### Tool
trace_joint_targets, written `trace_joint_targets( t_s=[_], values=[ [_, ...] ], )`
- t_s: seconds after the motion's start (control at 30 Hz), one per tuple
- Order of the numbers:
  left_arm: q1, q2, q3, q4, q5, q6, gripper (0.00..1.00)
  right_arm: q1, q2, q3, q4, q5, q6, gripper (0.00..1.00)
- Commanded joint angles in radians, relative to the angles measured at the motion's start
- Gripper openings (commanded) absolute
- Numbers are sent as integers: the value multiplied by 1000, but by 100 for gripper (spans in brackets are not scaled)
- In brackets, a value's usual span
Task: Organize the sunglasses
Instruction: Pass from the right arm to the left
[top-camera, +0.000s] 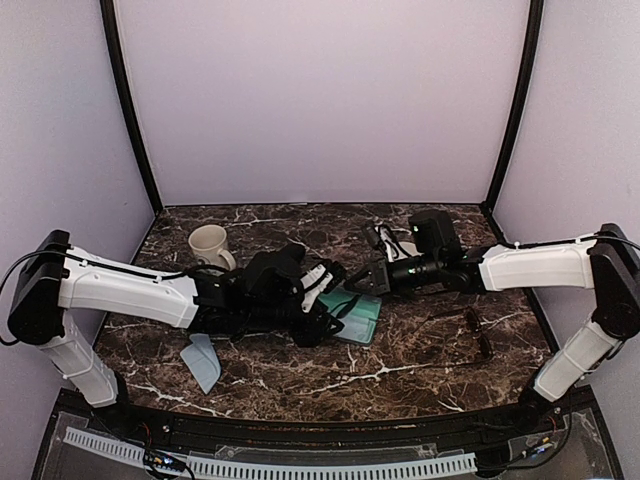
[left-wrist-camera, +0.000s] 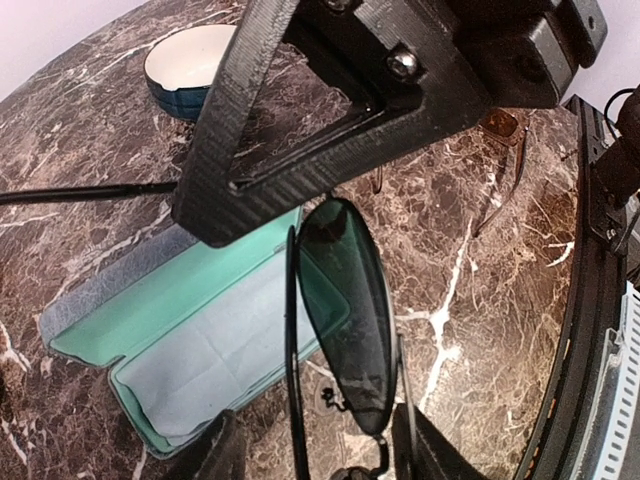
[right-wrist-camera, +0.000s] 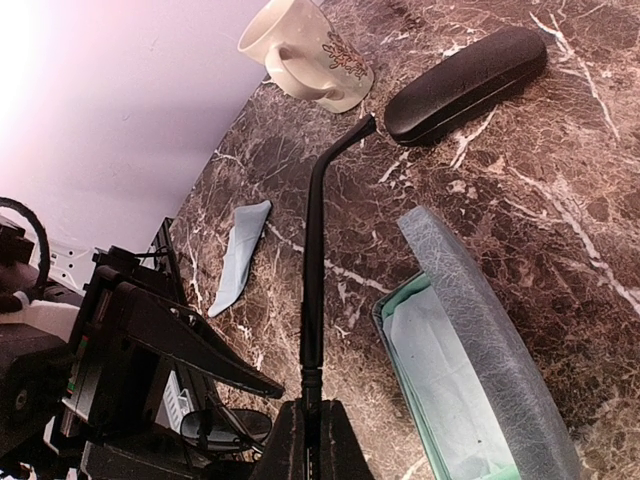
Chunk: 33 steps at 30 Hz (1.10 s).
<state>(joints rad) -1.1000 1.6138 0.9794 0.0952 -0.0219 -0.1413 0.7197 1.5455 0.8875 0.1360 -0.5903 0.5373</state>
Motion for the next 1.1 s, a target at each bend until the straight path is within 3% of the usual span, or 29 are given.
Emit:
trace_joint_targets(
  t_s=[0.0,0.27,0.77,0.93,1.0,1.07],
  values=[
    [-4,-13,17,-12,-20,11,49,-2,6,-9,60,-17,6,0],
    [-6,-31,-4,-20,-40,5,50,-2,1,-12,58,-14,3,0],
    [-6,-56,-10,-15,-9,3,31,-2,9,-9,55,-6,4,0],
    [-5,-56,-6,-23,-4,4,30,-2,10,-6,55,-5,4,0],
    [-5,-55,-6,-28,-5,0,39,-1,8,-8,54,-6,4,0],
    [-5,-60,-9,-39,-16,-12,57,-2,3,-10,45,-1,-1,0]
  ],
)
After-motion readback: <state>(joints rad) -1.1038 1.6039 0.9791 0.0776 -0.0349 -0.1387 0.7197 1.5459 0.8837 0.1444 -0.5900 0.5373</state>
